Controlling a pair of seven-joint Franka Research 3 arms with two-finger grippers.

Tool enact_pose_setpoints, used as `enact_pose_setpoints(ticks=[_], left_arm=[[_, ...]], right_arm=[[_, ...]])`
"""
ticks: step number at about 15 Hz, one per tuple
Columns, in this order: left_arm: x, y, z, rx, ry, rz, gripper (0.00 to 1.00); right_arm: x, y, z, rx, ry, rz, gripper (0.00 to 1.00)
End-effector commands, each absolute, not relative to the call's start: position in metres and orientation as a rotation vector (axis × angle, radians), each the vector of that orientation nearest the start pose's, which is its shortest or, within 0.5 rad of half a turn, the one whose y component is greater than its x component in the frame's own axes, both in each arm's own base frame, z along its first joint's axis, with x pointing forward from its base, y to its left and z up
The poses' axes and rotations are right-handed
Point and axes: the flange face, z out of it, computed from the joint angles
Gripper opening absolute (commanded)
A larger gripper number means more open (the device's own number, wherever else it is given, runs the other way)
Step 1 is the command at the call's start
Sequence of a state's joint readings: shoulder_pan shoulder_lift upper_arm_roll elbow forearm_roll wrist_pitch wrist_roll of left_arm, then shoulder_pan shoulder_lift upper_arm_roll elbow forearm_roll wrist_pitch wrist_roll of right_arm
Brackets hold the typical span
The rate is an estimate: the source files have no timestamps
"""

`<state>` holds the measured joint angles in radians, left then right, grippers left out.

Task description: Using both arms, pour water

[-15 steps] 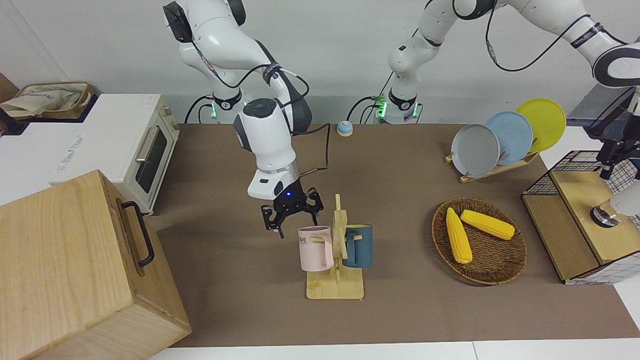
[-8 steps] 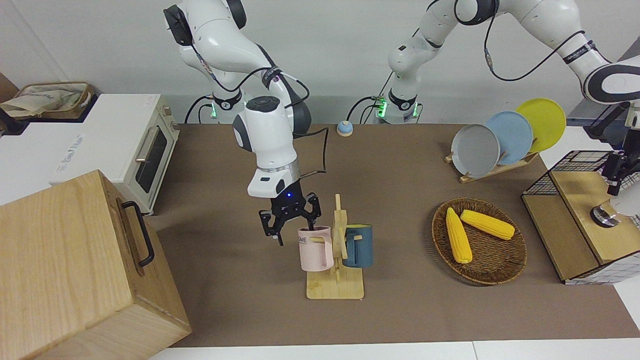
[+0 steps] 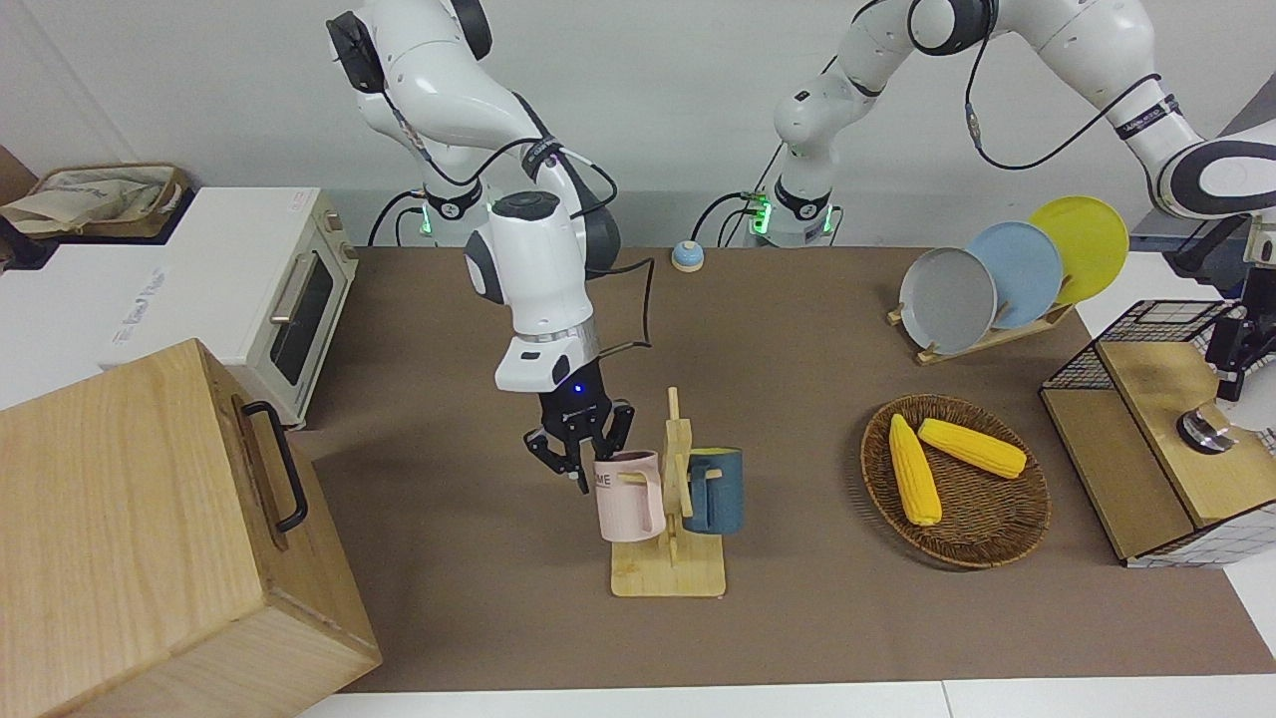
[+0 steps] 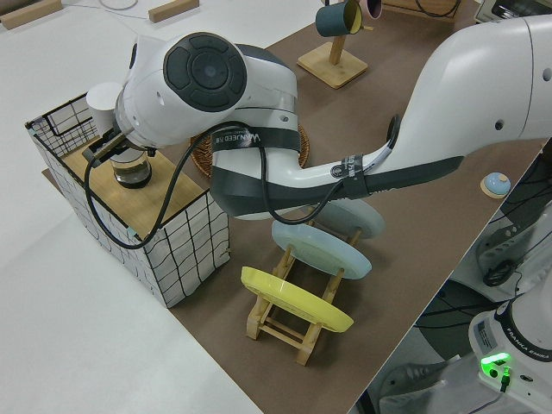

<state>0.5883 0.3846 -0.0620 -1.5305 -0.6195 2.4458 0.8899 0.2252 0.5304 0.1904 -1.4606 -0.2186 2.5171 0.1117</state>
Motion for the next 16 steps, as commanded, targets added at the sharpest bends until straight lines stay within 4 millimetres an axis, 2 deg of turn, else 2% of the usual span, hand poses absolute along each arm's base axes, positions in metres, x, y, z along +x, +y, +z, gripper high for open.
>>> enact_pose_setpoints(ticks=[1,2,3,4,5,10,12,16], left_arm=[[0.621,0.367,0.494,-2.974,-0.045,-1.202,0.57],[0.621,0.366,0.494,-2.975,-0.045,-1.202,0.35],[0.622,0.365,0.494,-2.975,-0.040,-1.200,0.19],[0.622,0.365,0.494,-2.975,-0.043,-1.198,0.06],[0.622,0.365,0.494,-2.976,-0.046,-1.197,0.00],[0.622,0.364,0.506,-2.969,-0.073,-1.210,0.00],[0.623,0.365,0.524,-2.952,-0.073,-1.221,0.00],[0.626,0.360,0.549,-2.983,-0.102,-1.153,0.00]], right_arm=[[0.698,0.276,0.445,-2.910,-0.546,-0.865,0.001],[0.699,0.274,0.446,-2.913,-0.535,-0.863,0.000],[0.699,0.272,0.448,-2.916,-0.531,-0.864,0.000],[0.700,0.269,0.449,-2.917,-0.526,-0.866,0.000],[0.700,0.269,0.448,-2.920,-0.525,-0.863,0.000],[0.704,0.250,0.457,-2.940,-0.502,-0.865,0.000],[0.704,0.244,0.461,-2.956,-0.497,-0.851,0.000],[0.705,0.209,0.484,-3.009,-0.450,-0.817,0.000]])
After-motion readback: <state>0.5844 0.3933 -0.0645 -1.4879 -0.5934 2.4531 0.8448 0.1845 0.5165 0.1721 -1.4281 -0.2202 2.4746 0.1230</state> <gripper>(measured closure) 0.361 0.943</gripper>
